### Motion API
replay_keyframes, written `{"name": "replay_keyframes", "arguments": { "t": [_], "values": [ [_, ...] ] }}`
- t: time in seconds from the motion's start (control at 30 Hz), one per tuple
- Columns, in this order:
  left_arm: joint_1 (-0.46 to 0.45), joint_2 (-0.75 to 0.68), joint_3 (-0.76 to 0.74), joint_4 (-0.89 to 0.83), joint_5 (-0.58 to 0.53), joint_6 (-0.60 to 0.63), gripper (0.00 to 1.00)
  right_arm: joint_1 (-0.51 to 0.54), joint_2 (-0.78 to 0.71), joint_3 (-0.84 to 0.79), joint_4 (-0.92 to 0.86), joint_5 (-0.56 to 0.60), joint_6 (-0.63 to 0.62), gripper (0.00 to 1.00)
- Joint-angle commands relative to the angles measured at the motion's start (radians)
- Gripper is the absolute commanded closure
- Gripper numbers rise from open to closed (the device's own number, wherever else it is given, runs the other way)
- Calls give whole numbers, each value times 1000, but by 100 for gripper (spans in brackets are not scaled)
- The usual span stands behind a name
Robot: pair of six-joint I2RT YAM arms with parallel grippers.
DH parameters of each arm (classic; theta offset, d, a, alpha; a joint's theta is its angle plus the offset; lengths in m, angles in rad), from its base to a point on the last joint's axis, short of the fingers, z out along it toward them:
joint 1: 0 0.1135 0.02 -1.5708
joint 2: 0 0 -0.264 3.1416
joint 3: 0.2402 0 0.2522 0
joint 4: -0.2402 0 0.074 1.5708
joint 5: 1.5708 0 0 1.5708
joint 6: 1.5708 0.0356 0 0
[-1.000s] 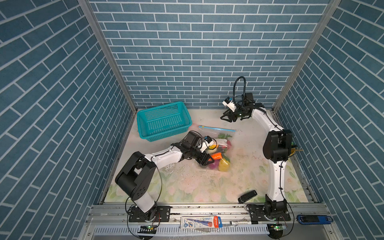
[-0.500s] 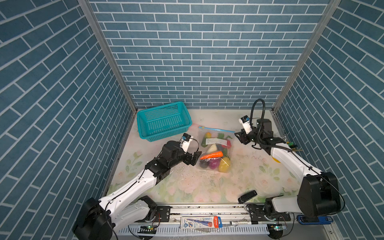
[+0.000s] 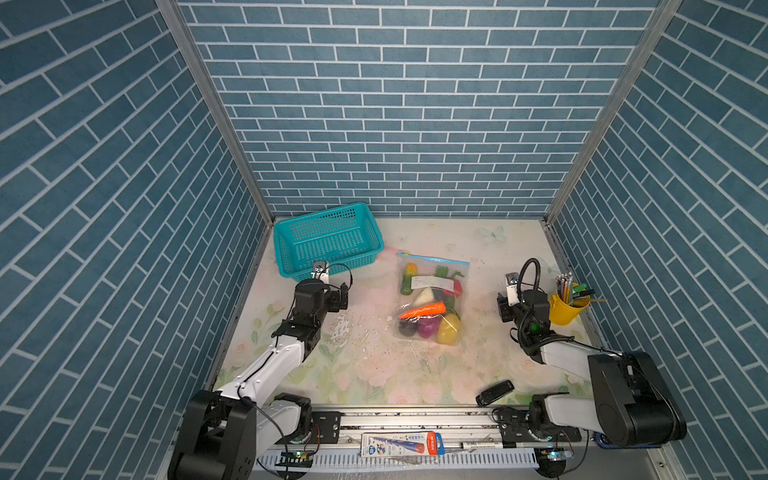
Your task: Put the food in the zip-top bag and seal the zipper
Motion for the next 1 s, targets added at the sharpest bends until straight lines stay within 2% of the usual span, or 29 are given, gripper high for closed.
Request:
{"name": "replay_keyframes", "arguments": {
  "t": [0.0, 0.03, 0.07, 0.1, 0.13, 0.2, 0.27, 0.3, 0.33, 0.4, 0.47, 0.53, 0.63, 0.7, 0.97],
  "values": [
    [30, 84, -6, 139, 36, 109, 1, -42, 96, -37, 316, 16, 68, 41],
    [30, 118, -24, 203, 36, 115, 1, -61, 100, -37, 312, 21, 92, 40],
    [31, 162, -20, 203, 42, 118, 1, -95, 110, -31, 311, -21, 121, 40],
    [32, 208, -47, 285, 41, 123, 1, -121, 132, -23, 323, -45, 143, 40],
    [36, 214, -38, 286, 28, 115, 1, -132, 147, -15, 319, -59, 154, 40],
    [45, 224, -51, 323, 39, 182, 1, -138, 184, 12, 296, -82, 153, 39],
    [67, 237, -129, 502, 29, 188, 1, -142, 185, 51, 211, -100, 150, 37],
    [76, 260, -148, 553, 28, 181, 1, -149, 193, 71, 192, -118, 154, 7],
    [84, 295, -170, 621, 44, 181, 1, -159, 193, 82, 170, -121, 163, 1],
    [102, 391, -175, 740, 39, 159, 1, -157, 193, 67, 203, -91, 163, 1],
    [130, 378, -122, 615, 19, 111, 1, -142, 192, 43, 250, -38, 163, 1],
    [150, 385, -106, 592, 3, 78, 1, -132, 190, 11, 305, -7, 164, 1],
    [151, 385, -102, 585, 4, 79, 1, -118, 194, 25, 281, -22, 140, 1],
    [151, 388, -104, 595, 3, 80, 1, -127, 201, 95, 155, -65, 141, 1],
    [151, 388, -104, 593, 3, 79, 1, -129, 205, 103, 144, -78, 142, 1]
  ]
}}
